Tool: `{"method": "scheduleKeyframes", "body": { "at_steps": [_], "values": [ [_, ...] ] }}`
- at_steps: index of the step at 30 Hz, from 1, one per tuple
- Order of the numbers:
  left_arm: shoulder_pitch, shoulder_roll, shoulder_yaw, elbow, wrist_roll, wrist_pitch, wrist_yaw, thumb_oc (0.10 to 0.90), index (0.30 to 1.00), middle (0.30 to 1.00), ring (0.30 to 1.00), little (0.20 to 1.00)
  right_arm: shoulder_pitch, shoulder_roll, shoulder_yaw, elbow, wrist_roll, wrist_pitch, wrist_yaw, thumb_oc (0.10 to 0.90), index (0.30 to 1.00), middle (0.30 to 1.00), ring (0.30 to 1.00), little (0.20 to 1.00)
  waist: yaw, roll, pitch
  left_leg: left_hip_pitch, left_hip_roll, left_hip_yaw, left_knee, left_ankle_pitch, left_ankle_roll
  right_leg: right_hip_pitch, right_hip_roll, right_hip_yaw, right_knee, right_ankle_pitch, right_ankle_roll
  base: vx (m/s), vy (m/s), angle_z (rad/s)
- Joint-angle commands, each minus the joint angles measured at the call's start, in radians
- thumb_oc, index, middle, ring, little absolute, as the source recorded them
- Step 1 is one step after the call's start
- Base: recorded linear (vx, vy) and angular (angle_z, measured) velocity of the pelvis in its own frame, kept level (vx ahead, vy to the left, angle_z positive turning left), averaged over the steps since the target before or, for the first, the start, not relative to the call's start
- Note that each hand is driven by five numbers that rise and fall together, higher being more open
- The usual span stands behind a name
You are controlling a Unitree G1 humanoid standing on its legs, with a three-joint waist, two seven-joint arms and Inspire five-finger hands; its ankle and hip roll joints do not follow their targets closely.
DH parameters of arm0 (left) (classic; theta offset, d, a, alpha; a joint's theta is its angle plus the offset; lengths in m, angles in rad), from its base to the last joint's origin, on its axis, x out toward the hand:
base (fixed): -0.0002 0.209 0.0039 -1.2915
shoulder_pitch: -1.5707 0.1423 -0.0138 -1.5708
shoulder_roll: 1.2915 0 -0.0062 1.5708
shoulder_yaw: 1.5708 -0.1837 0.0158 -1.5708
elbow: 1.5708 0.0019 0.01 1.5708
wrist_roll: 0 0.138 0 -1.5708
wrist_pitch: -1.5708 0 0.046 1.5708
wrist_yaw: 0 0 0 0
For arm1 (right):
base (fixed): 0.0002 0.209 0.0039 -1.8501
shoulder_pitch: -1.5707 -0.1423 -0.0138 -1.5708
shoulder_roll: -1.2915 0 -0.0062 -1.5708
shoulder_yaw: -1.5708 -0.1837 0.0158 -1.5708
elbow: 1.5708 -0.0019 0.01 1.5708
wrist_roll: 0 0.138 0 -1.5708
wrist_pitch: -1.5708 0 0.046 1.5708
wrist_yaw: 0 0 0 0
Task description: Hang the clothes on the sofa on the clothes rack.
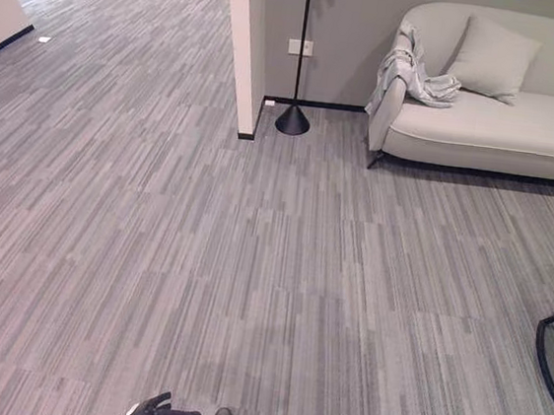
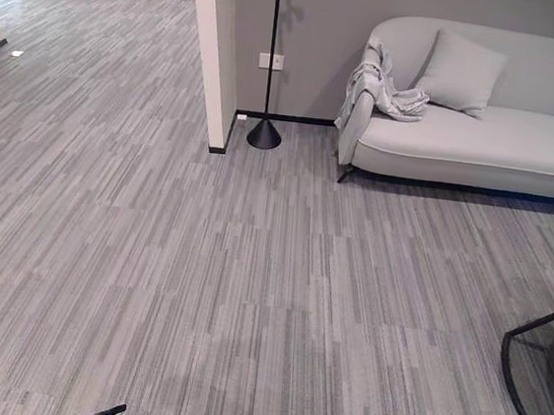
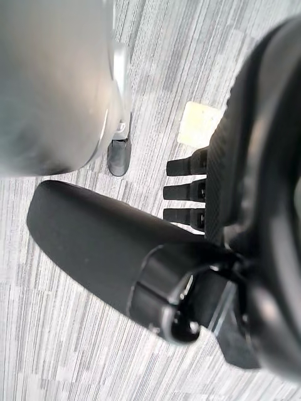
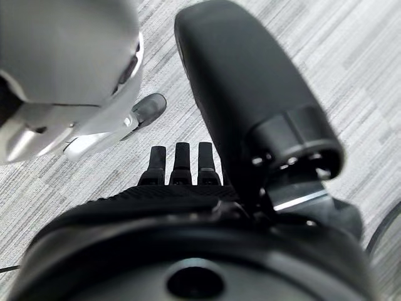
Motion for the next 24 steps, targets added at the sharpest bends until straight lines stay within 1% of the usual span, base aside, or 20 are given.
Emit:
{"method": "scheduleKeyframes", "body": {
  "at_steps": [1, 5, 8, 12, 18, 21, 22, 23, 24],
  "values": [
    [-0.086, -0.074, -0.051, 0.049, 0.021, -0.017, -0.002, 0.800, 0.900, 0.900, 0.900, 0.900, -0.052, -0.015, 0.009, 0.035, -0.026, -0.011, -0.013, 0.800, 0.900, 0.900, 0.900, 0.900, 0.031, 0.006, 0.017, 0.058, 0.059, -0.032, 0.003, -0.098, -0.052, -0.009, -0.028, 0.032, 0.008, -0.007, 0.062, -0.03, 0.001, -0.07],
    [-0.090, -0.077, -0.068, 0.050, 0.033, -0.014, -0.020, 0.800, 0.900, 0.900, 0.900, 0.900, -0.053, -0.019, 0.014, 0.041, -0.036, -0.010, -0.010, 0.800, 0.900, 0.900, 0.900, 0.900, 0.024, 0.008, 0.015, 0.075, 0.061, -0.018, 0.003, -0.104, -0.052, -0.002, -0.026, 0.042, 0.008, -0.010, 0.060, 0.00, 0.002, -0.18],
    [-0.092, -0.080, -0.095, 0.055, 0.075, -0.012, -0.032, 0.800, 0.900, 0.900, 0.900, 0.900, -0.052, -0.023, 0.019, 0.040, -0.057, -0.009, -0.009, 0.800, 0.900, 0.900, 0.900, 0.900, 0.015, 0.009, 0.013, 0.086, 0.062, -0.010, 0.003, -0.109, -0.051, 0.003, -0.024, 0.051, 0.008, -0.009, 0.059, 0.00, 0.009, -0.17],
    [-0.101, -0.084, -0.146, 0.033, 0.129, -0.024, -0.037, 0.800, 0.900, 0.900, 0.900, 0.900, -0.049, -0.023, 0.023, 0.038, -0.069, -0.014, -0.008, 0.800, 0.900, 0.900, 0.900, 0.900, 0.002, 0.008, 0.010, 0.096, 0.064, 0.001, 0.003, -0.115, -0.050, 0.007, -0.025, 0.057, 0.008, -0.007, 0.060, 0.00, -0.001, -0.07],
    [-0.106, -0.084, -0.178, 0.031, 0.177, -0.025, -0.037, 0.800, 0.900, 0.900, 0.900, 0.900, -0.045, -0.020, 0.025, 0.041, -0.071, -0.016, -0.006, 0.800, 0.900, 0.900, 0.900, 0.900, -0.005, 0.008, 0.008, 0.103, 0.064, 0.010, 0.003, -0.118, -0.050, 0.008, -0.025, 0.067, 0.008, -0.007, 0.061, 0.00, -0.002, -0.02],
    [-0.105, -0.084, -0.188, 0.033, 0.198, -0.031, -0.041, 0.800, 0.900, 0.900, 0.900, 0.900, -0.043, -0.020, 0.060, 0.034, -0.131, -0.015, 0.003, 0.800, 0.900, 0.900, 0.900, 0.900, -0.005, 0.007, 0.009, 0.104, 0.064, 0.013, 0.003, -0.118, -0.049, 0.007, -0.025, 0.068, 0.008, -0.006, 0.061, -0.01, -0.004, -0.03],
    [-0.105, -0.082, -0.191, 0.032, 0.208, -0.036, -0.040, 0.800, 0.900, 0.900, 0.900, 0.900, -0.036, -0.019, 0.118, 0.012, -0.221, -0.015, 0.015, 0.800, 0.900, 0.900, 0.900, 0.900, -0.003, 0.005, 0.010, 0.101, 0.063, 0.012, 0.003, -0.116, -0.048, 0.004, -0.026, 0.068, 0.008, -0.004, 0.061, 0.00, 0.000, 0.00],
    [-0.105, -0.081, -0.192, 0.032, 0.213, -0.037, -0.039, 0.800, 0.900, 0.900, 0.900, 0.900, -0.032, -0.018, 0.141, 0.006, -0.258, -0.014, 0.020, 0.800, 0.900, 0.900, 0.900, 0.900, -0.001, 0.004, 0.011, 0.099, 0.063, 0.010, 0.003, -0.116, -0.048, 0.003, -0.026, 0.066, 0.008, -0.003, 0.061, 0.00, 0.000, 0.00],
    [-0.105, -0.081, -0.191, 0.031, 0.213, -0.037, -0.039, 0.800, 0.900, 0.900, 0.900, 0.900, -0.031, -0.018, 0.141, 0.006, -0.258, -0.014, 0.020, 0.800, 0.900, 0.900, 0.900, 0.900, -0.002, 0.004, 0.011, 0.099, 0.063, 0.010, 0.003, -0.116, -0.048, 0.003, -0.026, 0.066, 0.008, -0.003, 0.061, 0.00, 0.000, 0.00]
  ]
}}
